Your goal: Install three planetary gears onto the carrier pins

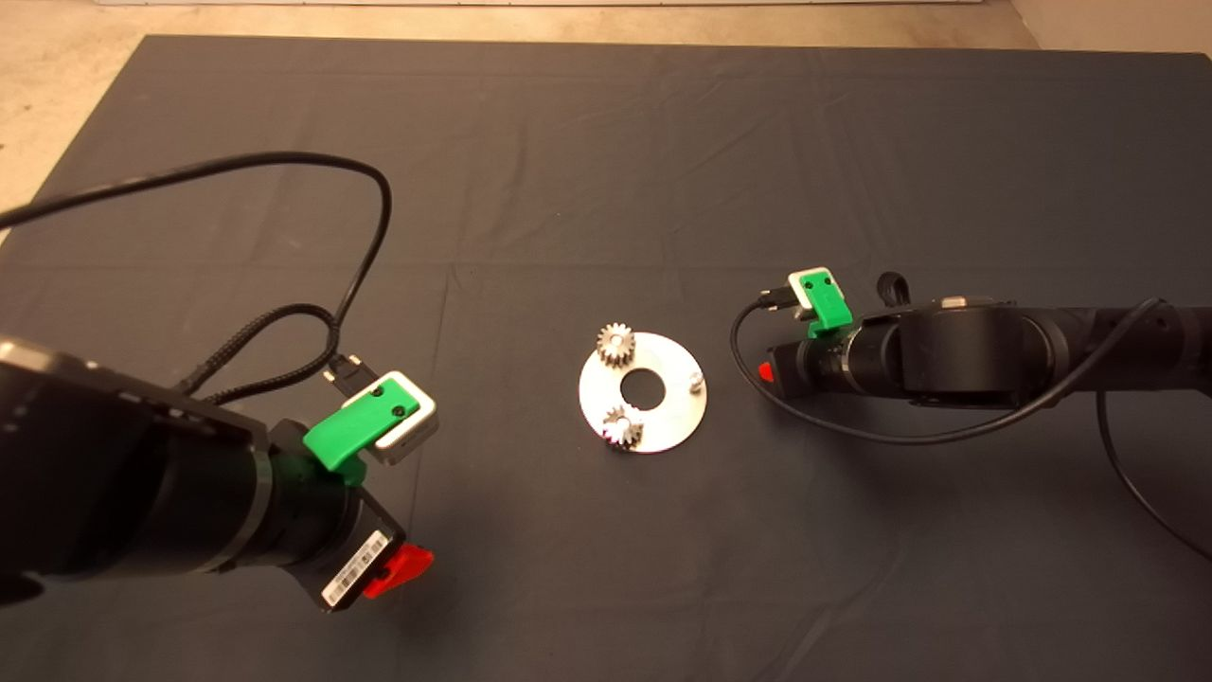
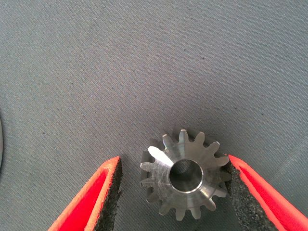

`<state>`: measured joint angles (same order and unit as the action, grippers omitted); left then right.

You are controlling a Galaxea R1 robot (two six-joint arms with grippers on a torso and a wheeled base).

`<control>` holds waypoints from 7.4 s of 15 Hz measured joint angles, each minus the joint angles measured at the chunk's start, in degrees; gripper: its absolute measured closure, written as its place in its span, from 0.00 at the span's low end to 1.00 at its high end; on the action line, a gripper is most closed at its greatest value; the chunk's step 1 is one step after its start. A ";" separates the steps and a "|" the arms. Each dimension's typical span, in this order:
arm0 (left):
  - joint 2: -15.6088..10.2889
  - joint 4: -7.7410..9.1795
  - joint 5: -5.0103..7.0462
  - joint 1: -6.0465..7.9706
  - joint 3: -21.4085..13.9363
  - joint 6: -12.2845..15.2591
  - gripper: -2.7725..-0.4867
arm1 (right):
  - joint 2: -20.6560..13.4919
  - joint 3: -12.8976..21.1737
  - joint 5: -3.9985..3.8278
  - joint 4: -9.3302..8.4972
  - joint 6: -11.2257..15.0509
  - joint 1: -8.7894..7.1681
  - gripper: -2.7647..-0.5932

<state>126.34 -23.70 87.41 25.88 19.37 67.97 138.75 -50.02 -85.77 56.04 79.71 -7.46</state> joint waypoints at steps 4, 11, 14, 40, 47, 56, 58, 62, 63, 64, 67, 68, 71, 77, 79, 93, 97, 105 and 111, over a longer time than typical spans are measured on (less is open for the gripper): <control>0.00 0.00 0.00 0.00 0.00 0.00 0.19 | -0.02 -0.04 -0.11 0.05 -0.20 -0.01 0.70; 0.00 0.00 0.00 0.00 0.00 0.00 0.19 | -0.02 -0.04 -0.11 0.07 -0.22 -0.02 0.76; 0.00 0.00 0.00 0.00 0.00 0.00 0.19 | -0.05 0.29 -0.13 0.10 -0.22 0.00 0.77; -0.02 0.00 0.00 0.00 0.00 0.00 0.19 | 8.43 13.08 -1.82 -0.06 0.27 -6.65 0.80; -0.01 -0.02 0.05 0.00 0.00 0.00 0.19 | 9.68 10.85 -2.10 -0.09 0.20 -4.33 0.80; 0.00 -0.02 0.02 0.00 0.00 -0.01 0.19 | 9.98 8.26 -2.15 -0.04 -0.28 -2.54 0.80; 0.00 -0.02 0.02 0.00 0.00 -0.01 0.19 | 10.34 7.28 -2.16 -0.04 -0.39 -2.54 0.80; 0.00 -0.02 0.00 0.00 0.00 0.00 0.19 | 10.84 6.30 -2.12 -0.04 -0.78 -2.51 0.80; 0.00 -0.02 0.02 0.00 0.00 0.00 0.19 | 11.13 6.00 -2.10 -0.04 -1.08 -2.56 0.80; -0.02 -0.02 0.04 0.00 0.00 -0.01 0.19 | 11.25 5.90 -2.12 -0.04 -1.30 -2.54 0.80; 0.00 -0.02 0.02 0.00 0.00 -0.01 0.19 | 11.25 5.89 -2.12 0.03 -1.83 -1.93 0.80; -0.01 -0.02 0.02 0.00 0.00 -0.01 0.19 | 11.25 5.79 -2.09 0.02 -1.96 -1.34 0.80; 0.00 -0.02 0.02 0.00 0.00 -0.01 0.19 | 11.24 5.69 -2.12 0.05 -2.34 -0.98 0.80; 0.00 -0.02 0.02 0.00 0.00 -0.01 0.19 | 10.92 5.58 -2.14 0.40 -2.34 -0.96 0.80; -0.02 -0.02 0.02 0.00 0.00 -0.01 0.19 | 10.92 5.24 -2.11 0.66 -2.35 -0.96 0.80; -0.82 -0.02 0.02 0.00 0.00 -0.09 0.19 | 11.11 3.13 -1.73 1.89 -3.19 -0.91 0.80; -0.82 -0.02 0.02 0.00 0.00 -0.09 0.19 | 11.11 3.13 -1.71 1.89 -3.19 -0.91 0.80; -0.82 -0.02 0.02 0.00 0.00 -0.07 0.19 | 11.12 3.13 -1.71 1.89 -3.27 -0.89 0.80; -0.82 -0.02 0.02 0.00 0.00 -0.06 0.19 | 11.13 3.13 -1.71 2.47 -6.04 -0.22 0.80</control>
<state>125.53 -23.72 87.43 25.88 19.37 67.91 149.88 -46.89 -87.48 58.51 73.67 -7.69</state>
